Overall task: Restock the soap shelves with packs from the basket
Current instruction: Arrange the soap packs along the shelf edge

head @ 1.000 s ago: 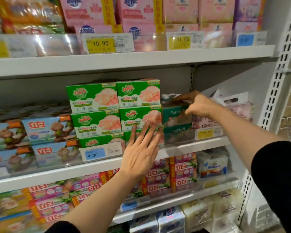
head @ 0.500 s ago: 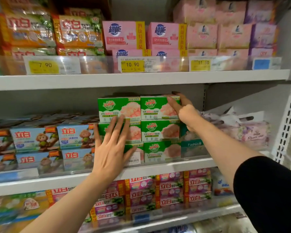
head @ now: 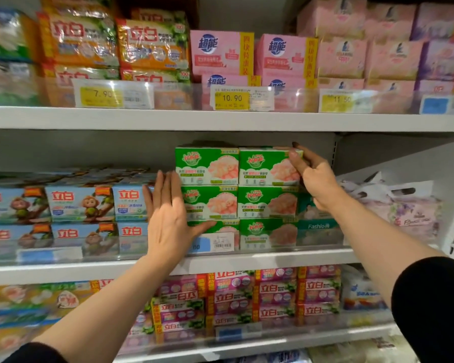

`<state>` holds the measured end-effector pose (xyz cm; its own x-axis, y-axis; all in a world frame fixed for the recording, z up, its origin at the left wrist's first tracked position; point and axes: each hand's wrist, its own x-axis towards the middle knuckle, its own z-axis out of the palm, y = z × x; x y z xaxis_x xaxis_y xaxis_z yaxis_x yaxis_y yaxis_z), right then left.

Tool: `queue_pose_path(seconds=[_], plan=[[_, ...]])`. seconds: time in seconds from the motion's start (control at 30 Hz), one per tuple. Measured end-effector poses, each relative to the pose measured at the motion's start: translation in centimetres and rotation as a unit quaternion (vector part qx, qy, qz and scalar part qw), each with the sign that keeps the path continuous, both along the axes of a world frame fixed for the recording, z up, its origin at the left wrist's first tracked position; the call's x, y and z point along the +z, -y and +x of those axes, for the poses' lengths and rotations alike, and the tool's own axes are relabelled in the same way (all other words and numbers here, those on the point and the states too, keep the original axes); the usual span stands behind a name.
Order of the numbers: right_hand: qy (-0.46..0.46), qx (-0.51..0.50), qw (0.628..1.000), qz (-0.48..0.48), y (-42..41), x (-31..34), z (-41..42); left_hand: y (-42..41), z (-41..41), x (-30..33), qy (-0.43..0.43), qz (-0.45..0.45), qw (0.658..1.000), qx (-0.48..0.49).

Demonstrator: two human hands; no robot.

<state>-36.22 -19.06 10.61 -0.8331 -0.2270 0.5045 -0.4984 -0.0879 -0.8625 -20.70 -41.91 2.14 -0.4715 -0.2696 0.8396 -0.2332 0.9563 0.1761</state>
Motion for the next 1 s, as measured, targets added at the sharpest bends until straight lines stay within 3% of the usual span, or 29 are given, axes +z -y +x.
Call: queue_pose_path(seconds=[0.07,0.17,0.3,0.43,0.6,0.87,1.0], plan=[[0.002,-0.016,0.999,0.028,0.1,-0.1,0.7,-0.2,-0.2,0.6,-0.005,0.011,1.000,-0.004],[-0.076,-0.151,0.977,0.132,0.1,-1.8,3.6,-0.6,-0.4,1.0,-0.014,0.037,0.999,0.003],[-0.151,-0.278,0.938,0.143,1.9,-7.4,7.5,-0.5,-0.4,0.9,-0.017,0.024,1.000,0.010],[-0.117,-0.338,0.922,0.148,4.8,-9.4,8.1,-0.7,-0.2,0.4,-0.038,0.012,0.999,-0.003],[-0.088,-0.388,0.906,0.145,7.3,-8.6,8.4,-1.6,0.0,-0.2,-0.058,0.032,0.998,-0.010],[-0.112,-0.420,0.889,0.146,7.4,-7.9,7.9,-3.6,0.2,-0.1,-0.086,0.154,0.981,-0.080],[-0.130,-0.416,0.891,0.127,7.3,-8.1,7.7,-3.1,0.6,-0.4,-0.088,0.126,0.983,-0.097]])
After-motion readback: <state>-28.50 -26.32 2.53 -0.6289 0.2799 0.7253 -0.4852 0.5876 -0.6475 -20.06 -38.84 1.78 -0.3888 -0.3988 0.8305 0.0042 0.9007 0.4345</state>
